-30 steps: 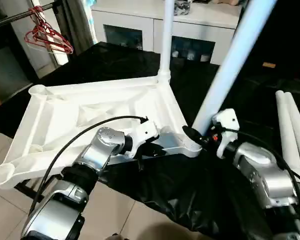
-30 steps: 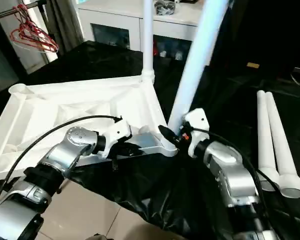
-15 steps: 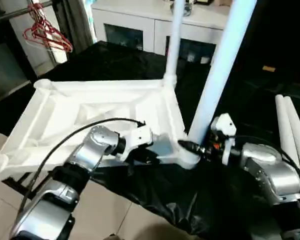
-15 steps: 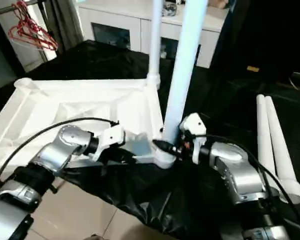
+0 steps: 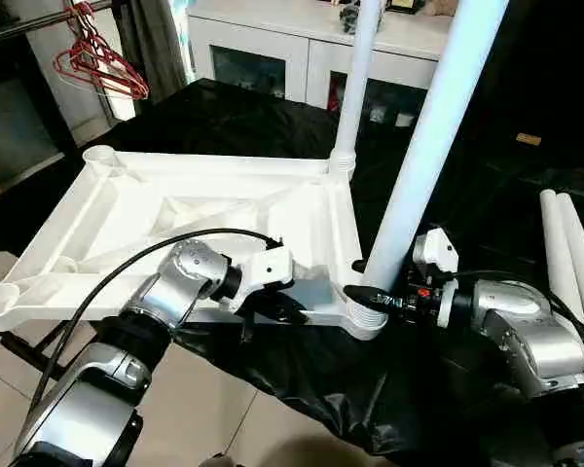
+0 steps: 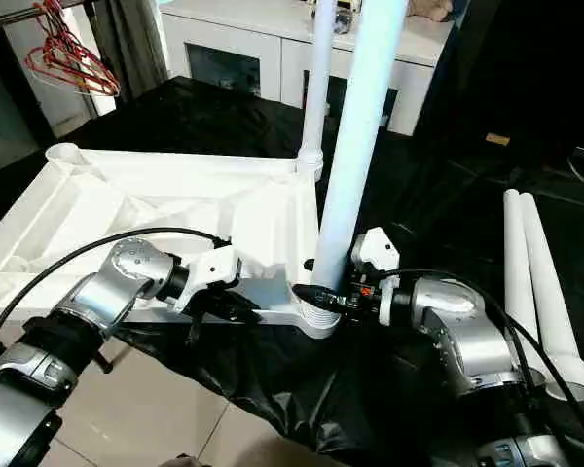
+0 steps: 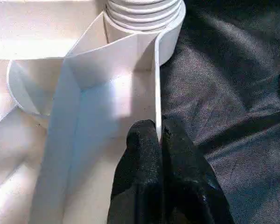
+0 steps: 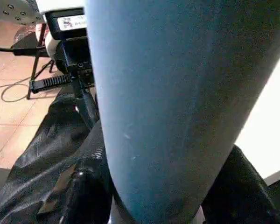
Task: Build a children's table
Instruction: Insert table leg to table base
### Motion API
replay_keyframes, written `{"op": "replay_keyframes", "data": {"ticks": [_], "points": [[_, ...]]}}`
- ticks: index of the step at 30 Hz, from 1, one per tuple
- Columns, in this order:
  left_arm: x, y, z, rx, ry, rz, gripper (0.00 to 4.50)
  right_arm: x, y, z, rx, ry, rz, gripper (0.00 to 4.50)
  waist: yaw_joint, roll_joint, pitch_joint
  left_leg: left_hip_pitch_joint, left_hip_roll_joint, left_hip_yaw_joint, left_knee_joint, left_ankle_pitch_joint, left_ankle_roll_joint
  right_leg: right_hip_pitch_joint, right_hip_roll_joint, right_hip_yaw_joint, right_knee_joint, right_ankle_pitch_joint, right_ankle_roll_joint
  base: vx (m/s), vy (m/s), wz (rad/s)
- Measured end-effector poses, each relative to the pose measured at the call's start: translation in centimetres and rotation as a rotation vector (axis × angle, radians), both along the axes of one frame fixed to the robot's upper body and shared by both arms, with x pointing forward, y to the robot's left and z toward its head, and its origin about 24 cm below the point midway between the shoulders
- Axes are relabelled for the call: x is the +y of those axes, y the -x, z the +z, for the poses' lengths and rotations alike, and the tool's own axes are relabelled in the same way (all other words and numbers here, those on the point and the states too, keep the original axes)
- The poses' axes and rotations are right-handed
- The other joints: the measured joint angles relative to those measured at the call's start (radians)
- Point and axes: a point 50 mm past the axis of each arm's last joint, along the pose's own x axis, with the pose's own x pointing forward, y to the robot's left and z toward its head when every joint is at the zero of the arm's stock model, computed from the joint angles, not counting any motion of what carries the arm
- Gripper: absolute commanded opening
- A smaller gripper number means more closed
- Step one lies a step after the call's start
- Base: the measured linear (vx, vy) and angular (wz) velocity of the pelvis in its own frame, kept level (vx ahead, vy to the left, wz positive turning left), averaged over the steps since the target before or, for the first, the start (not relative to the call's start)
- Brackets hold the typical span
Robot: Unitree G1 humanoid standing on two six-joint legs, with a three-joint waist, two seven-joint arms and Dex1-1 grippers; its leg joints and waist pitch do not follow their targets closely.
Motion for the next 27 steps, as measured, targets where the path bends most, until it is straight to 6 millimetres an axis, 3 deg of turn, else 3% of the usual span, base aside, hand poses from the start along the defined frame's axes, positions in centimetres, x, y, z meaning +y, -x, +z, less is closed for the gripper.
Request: {"op": "replay_keyframes", "data": {"ticks": [5, 15, 19, 27], "points": [[0.0, -1.2, 0.2, -0.028, -0.027, 0.119, 0.0, 1.0, -2.0, -0.5, -0.026, -0.027, -0.196, 1.89, -0.013, -0.008, 0.005, 0.005, 0.0, 0.0, 0.0, 0.0, -0.001, 0.001, 0.0, -0.001, 0.0, 0.0, 0.0, 0.0, 0.0, 0.0], [-4.3, -2.8, -0.1, -0.057, -0.01, 0.414, 0.0, 2.0, -5.8, -1.0, -0.036, -0.042, -0.702, 1.89, -0.023, -0.011, 0.008, 0.007, -0.001, 0.0, 0.0, 0.0, 0.0, 0.002, -0.001, -0.001, -0.003, 0.0, 0.0, 0.0, 0.0, 0.0], [-5.4, -3.0, 0.0, -0.078, -0.022, 0.461, 0.0, 2.5, -6.5, -1.0, -0.042, -0.045, -0.808, 1.89, -0.022, -0.011, 0.008, 0.007, -0.001, 0.0, 0.0, 0.0, 0.0, 0.003, -0.001, -0.001, -0.003, 0.0, 0.0, 0.0, 0.0, 0.0], [-5.6, -3.2, 0.1, -0.086, -0.027, 0.48, 0.0, 3.0, -6.8, -0.9, -0.054, -0.05, -0.852, 1.89, -0.022, -0.011, 0.008, 0.008, -0.001, 0.0, -0.003, 0.0, -0.001, 0.003, -0.001, -0.001, -0.003, 0.001, -0.001, 0.0, 0.0, 0.0]]}}
